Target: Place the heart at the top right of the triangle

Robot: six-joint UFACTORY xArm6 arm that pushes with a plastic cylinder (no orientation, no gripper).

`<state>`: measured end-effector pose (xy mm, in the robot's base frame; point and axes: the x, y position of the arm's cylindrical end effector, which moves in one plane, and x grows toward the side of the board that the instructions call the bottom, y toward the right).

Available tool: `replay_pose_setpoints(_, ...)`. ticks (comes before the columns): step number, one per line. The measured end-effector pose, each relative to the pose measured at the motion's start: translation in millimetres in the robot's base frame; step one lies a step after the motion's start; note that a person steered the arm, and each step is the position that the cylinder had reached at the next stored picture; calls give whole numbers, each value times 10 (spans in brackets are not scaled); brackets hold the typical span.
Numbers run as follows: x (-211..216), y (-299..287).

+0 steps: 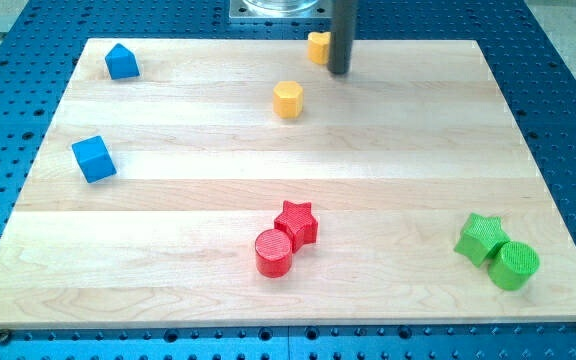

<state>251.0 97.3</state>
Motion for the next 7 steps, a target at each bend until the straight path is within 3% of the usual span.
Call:
replay_pose_setpoints(2, -208, 276)
replay_pose_setpoints(4, -290, 35)
replay_pose_setpoints(6, -211, -936)
replay_pose_setpoints(7, -194, -387)
